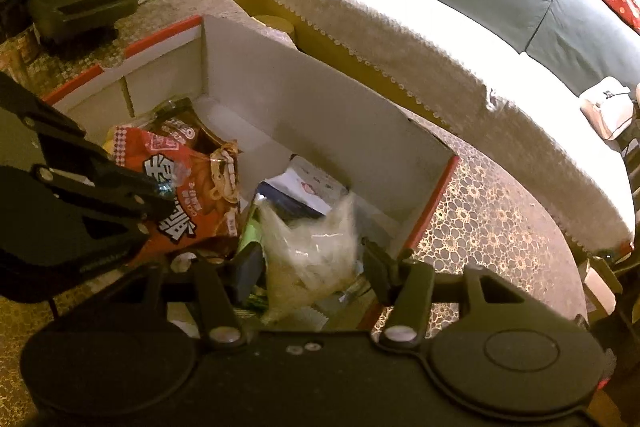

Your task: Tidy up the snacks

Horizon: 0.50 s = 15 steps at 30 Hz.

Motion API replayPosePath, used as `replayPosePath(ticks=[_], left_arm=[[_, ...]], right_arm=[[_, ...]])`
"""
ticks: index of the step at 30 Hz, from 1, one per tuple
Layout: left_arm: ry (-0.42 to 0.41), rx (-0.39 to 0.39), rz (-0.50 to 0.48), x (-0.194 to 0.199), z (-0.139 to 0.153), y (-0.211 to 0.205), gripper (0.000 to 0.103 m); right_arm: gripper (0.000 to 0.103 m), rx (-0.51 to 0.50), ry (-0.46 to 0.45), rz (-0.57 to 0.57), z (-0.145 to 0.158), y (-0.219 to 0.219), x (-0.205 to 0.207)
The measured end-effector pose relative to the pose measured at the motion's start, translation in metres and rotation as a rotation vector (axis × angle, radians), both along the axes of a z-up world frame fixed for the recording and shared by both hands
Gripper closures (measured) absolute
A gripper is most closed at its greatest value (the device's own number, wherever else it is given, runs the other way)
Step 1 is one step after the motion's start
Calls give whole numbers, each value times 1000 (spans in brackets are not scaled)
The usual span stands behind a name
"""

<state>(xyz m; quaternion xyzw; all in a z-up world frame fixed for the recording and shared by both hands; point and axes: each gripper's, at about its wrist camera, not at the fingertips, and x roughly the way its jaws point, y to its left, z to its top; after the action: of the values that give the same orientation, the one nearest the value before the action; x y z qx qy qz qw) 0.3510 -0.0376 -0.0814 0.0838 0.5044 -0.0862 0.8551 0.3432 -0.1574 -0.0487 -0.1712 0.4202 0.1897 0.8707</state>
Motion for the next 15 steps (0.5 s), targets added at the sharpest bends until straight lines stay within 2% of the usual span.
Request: replayPosePath(ticks=[5,8,10,12,15], left_arm=[[2,-9,12,-6,2,1,83],[-11,-25,27,-10,9,5,68],[-23,-37,36,-12,15,8,47],[-47,-42,43,-16,21,10,39],[-64,-62,54,-21,31,13,35]], right_arm=[[41,36,-4,-13,8,-5,-5],[30,50,-15,-19,13,-9,-12],[25,69,-16,-24,17,-13,-16],[23,83,-14,-30,20,-18,-20],[20,111,-16,-41,26,-25,-27]])
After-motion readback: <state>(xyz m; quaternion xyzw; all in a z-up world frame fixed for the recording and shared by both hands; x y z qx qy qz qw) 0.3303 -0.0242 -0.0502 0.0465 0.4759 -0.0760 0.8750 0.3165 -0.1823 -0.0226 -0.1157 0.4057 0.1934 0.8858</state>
